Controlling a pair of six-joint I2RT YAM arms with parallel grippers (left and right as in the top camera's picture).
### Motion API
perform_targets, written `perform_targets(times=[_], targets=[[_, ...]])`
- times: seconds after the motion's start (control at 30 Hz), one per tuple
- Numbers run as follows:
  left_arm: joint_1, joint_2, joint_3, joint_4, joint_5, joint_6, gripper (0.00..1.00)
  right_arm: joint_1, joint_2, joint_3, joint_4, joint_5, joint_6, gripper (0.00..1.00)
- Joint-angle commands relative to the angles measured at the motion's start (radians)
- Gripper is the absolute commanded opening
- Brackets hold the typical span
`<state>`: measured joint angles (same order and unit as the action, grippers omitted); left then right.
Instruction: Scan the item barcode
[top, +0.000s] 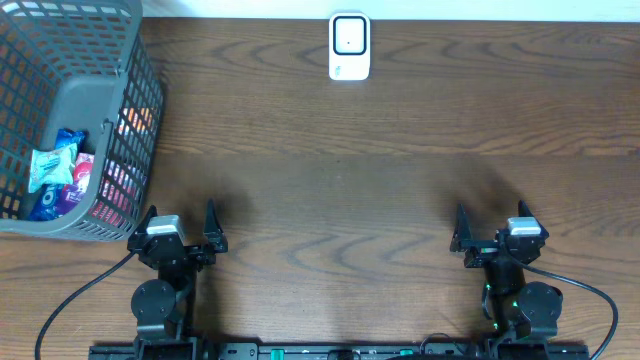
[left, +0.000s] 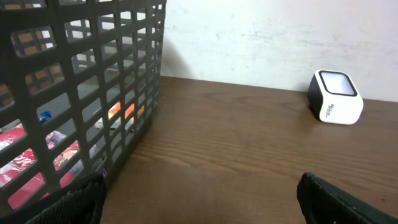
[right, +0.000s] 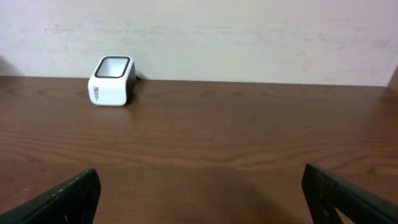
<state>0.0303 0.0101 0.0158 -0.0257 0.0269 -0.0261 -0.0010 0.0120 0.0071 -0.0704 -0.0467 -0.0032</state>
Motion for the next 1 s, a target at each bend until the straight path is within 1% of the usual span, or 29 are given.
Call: perform_targets(times=[0.0, 0.63, 0.73, 0.77, 0.8, 0.83, 0.87, 0.97], targets=[[0.004, -0.006, -0.012, -0.047, -0.017, -0.005, 0.98, -0.007, -0.005, -0.002, -0.004, 0.008, 0.017, 0.99], [0.004, -0.006, -0.012, -0.045, -0.014, -0.005, 0.98, -0.007, -0.005, -0.002, -0.004, 0.008, 0.017, 0.99], [0.003, -0.006, -0.012, -0.020, 0.124, -0.051, 0.98, -0.007, -0.005, -0.002, -0.004, 0.008, 0.017, 0.99], [0.003, -0.006, -0.012, 0.011, 0.169, -0.052, 0.98, -0.007, -0.005, -0.002, -0.004, 0.008, 0.017, 0.99], [0.003, -0.006, -0.012, 0.042, 0.251, -0.062, 0.98, -0.007, -0.005, -0.002, -0.004, 0.008, 0.017, 0.99], [0.003, -0.006, -0.012, 0.060, 0.293, -0.062, 0.98, -0.007, -0.005, -0.002, -0.004, 0.008, 0.017, 0.99], [0.003, -0.006, -0.012, 0.097, 0.354, -0.061, 0.98, -0.007, -0.005, -0.002, -0.004, 0.008, 0.017, 0.99], [0.003, -0.006, -0.012, 0.230, 0.471, -0.062, 0.98, -0.007, -0.005, -0.002, -0.004, 0.008, 0.017, 0.99]])
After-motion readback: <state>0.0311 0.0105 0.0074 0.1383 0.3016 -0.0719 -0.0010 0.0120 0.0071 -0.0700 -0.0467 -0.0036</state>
